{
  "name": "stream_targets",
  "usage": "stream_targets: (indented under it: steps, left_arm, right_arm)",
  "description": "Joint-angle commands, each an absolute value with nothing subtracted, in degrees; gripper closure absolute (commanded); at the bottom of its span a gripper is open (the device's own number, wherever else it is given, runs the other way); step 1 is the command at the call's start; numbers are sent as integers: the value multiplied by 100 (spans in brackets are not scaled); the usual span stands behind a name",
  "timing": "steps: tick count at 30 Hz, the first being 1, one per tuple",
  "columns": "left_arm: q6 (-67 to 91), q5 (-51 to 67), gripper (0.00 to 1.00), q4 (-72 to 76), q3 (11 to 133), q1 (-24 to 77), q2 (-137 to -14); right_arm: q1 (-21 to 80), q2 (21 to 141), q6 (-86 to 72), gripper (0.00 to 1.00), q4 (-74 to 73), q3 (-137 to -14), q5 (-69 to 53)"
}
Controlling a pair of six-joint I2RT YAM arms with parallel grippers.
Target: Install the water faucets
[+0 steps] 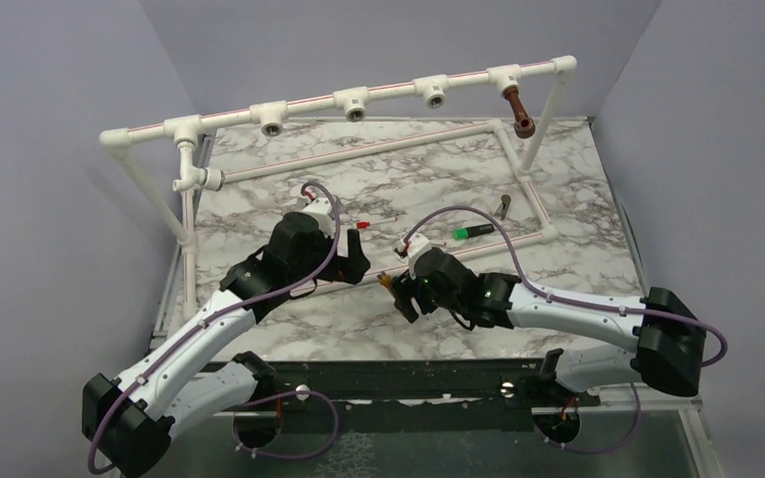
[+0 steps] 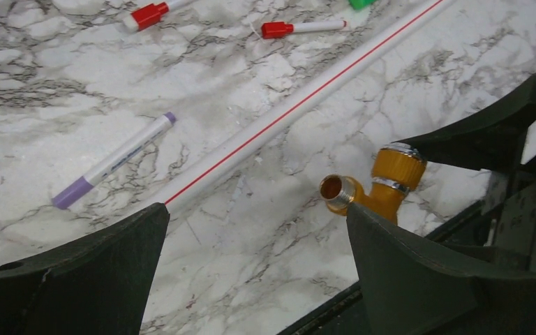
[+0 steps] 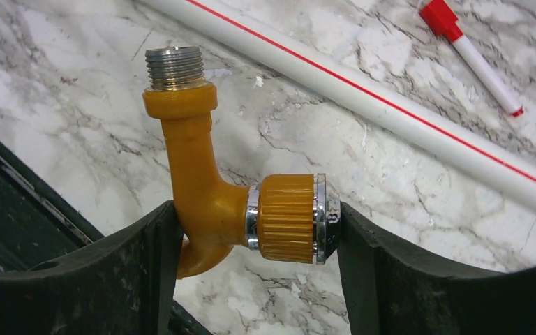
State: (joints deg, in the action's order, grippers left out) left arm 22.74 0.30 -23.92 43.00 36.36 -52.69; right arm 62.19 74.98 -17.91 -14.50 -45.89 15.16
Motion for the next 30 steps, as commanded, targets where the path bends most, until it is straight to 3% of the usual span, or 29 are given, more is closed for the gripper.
stream_targets:
  steps: [1,12,30]
  left_arm:
    - [2798,1276,1,-2563,4577,3428,-5250]
    - [3510,3411,4,-2430,4206,2898,-5133]
    - [4083,4693,28,-1618,3448,2768,-4763]
  right_arm:
    - [6258,7151,-129,99,-498,-4313,734]
    - [6258,6757,1604,99,425,-3994,-557]
    - [6258,6705,1840,99,339,-4318,-1163]
